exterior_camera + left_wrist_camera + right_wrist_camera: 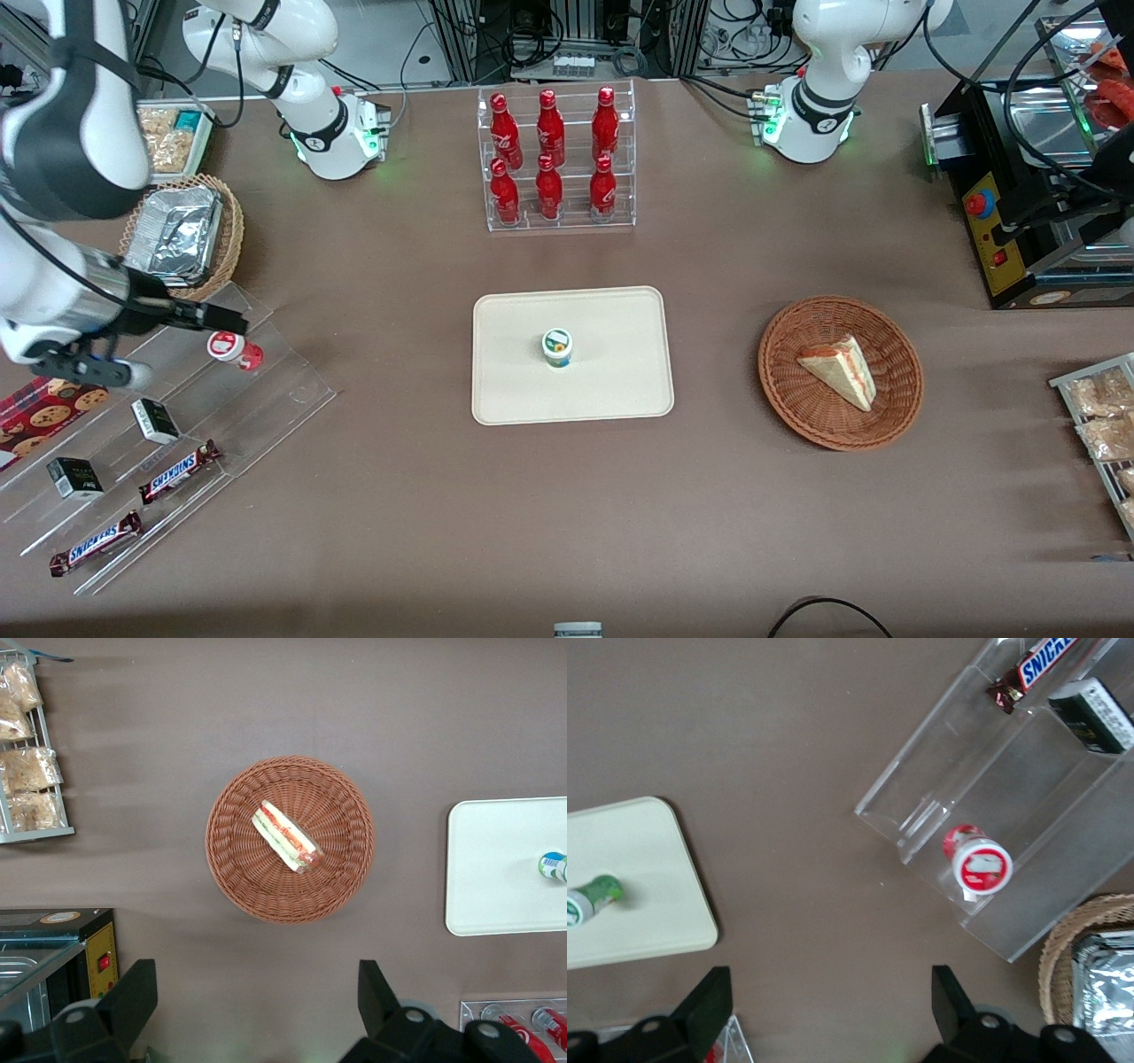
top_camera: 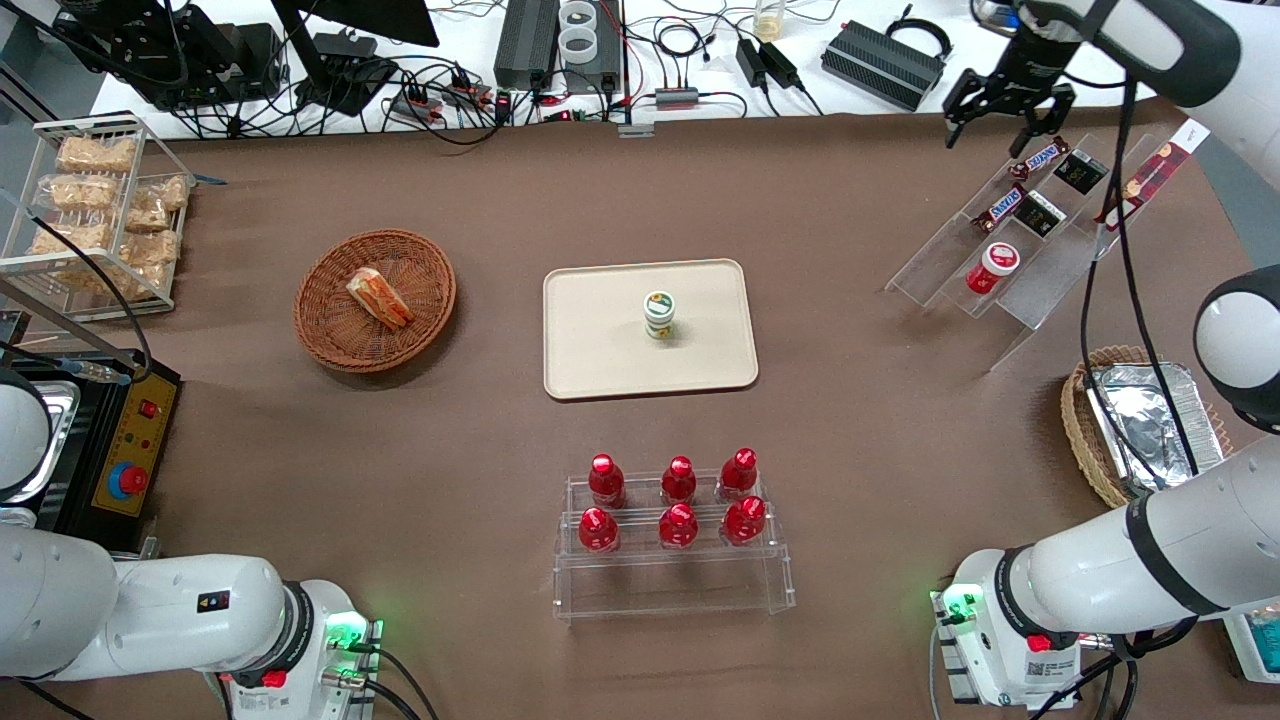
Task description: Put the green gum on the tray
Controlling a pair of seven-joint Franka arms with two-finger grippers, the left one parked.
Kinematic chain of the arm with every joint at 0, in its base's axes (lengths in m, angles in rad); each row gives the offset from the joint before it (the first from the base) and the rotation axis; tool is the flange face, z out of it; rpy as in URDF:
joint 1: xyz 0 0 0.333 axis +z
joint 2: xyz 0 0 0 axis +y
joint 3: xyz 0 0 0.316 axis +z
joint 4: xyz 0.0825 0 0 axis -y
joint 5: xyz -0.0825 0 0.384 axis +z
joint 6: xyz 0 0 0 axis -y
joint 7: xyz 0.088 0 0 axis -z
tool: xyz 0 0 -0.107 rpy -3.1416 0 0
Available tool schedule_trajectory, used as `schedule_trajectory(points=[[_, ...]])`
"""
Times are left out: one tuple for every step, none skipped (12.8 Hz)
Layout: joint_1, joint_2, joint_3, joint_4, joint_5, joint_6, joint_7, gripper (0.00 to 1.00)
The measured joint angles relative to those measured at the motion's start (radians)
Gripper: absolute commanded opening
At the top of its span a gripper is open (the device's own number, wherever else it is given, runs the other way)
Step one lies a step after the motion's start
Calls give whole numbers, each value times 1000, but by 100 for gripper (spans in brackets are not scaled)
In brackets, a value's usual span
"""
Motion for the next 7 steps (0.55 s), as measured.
schedule_trajectory(points=[[-23,-18,0,-3,-3,-25,-44,100],[-41,-35,0,-5,-17,-48,-87,100],[-52,-52,0,-6,-38,-68,-117,100],[-58,-69,0,-6,-52,-91,-132,100],[-61,-84,0,-6,-64,-117,-134,100],[-63,-98,0,-7,-76,-140,-134,100],[-65,-111,0,-7,-87,-158,-134,100]])
